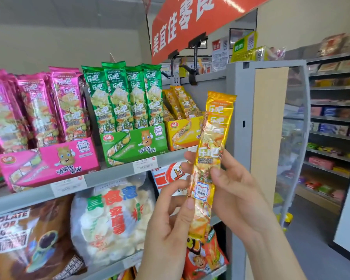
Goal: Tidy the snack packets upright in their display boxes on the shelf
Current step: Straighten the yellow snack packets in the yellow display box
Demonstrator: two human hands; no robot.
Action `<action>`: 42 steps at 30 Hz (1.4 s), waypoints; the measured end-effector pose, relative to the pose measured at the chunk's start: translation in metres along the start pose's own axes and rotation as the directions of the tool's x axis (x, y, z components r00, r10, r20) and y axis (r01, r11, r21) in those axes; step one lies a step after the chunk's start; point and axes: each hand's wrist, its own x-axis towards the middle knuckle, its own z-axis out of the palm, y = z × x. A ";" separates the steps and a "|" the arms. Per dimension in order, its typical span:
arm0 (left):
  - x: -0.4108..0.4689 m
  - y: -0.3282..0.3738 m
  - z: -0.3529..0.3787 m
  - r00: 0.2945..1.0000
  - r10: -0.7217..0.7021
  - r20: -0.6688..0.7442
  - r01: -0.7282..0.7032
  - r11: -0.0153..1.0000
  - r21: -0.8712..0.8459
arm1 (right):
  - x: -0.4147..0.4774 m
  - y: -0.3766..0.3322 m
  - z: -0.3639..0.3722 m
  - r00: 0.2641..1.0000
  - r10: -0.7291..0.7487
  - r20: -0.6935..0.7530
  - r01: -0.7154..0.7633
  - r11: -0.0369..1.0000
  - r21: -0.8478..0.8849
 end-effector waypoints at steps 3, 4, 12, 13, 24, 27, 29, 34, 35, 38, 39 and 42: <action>0.004 -0.003 0.014 0.999 -0.019 -0.034 0.017 0.999 -0.042 | 0.003 -0.009 -0.014 0.999 0.019 0.042 -0.018 1.000 -0.024; 0.005 -0.005 0.020 0.999 -0.030 -0.043 0.028 0.999 -0.047 | 0.005 -0.011 -0.018 0.999 0.016 0.028 -0.015 0.999 -0.049; 0.010 -0.022 0.052 0.910 0.387 -0.153 -0.198 0.725 0.659 | 0.008 -0.014 -0.029 0.971 -0.220 -0.096 0.145 0.856 -0.496; 0.008 -0.022 0.053 0.914 0.378 -0.151 -0.210 0.755 0.621 | 0.009 -0.016 -0.030 0.969 -0.213 -0.121 0.144 0.894 -0.425; -0.002 -0.013 0.071 0.994 0.086 -0.074 -0.086 0.996 0.009 | 0.019 -0.027 -0.054 0.984 0.147 0.103 -0.169 0.950 0.262; -0.001 -0.014 0.074 0.990 0.098 -0.097 -0.096 0.995 0.028 | 0.021 -0.025 -0.059 0.980 0.166 0.112 -0.189 0.952 0.239; 0.000 -0.014 0.075 0.986 0.112 -0.125 -0.106 0.993 0.052 | 0.022 -0.024 -0.060 0.980 0.187 0.076 -0.195 0.973 0.121; 0.002 -0.025 0.076 0.953 0.193 -0.232 -0.118 0.946 0.303 | 0.019 -0.020 -0.061 0.999 0.030 -0.037 -0.041 0.924 -0.380; 0.001 -0.028 0.075 0.944 0.234 -0.234 -0.125 0.906 0.404 | 0.018 -0.020 -0.062 1.000 -0.012 -0.023 0.001 0.902 -0.432; -0.001 -0.036 0.066 0.916 0.399 -0.034 -0.244 0.624 0.743 | 0.016 -0.019 -0.065 1.000 -0.025 -0.002 0.022 0.919 -0.394; -0.002 -0.039 0.064 0.905 0.423 0.037 -0.277 0.522 0.807 | 0.016 -0.019 -0.066 1.000 -0.013 -0.016 0.006 0.932 -0.363; -0.002 -0.044 0.061 0.901 0.415 0.126 -0.311 0.415 0.855 | 0.014 -0.019 -0.068 0.999 0.023 -0.038 -0.034 0.951 -0.307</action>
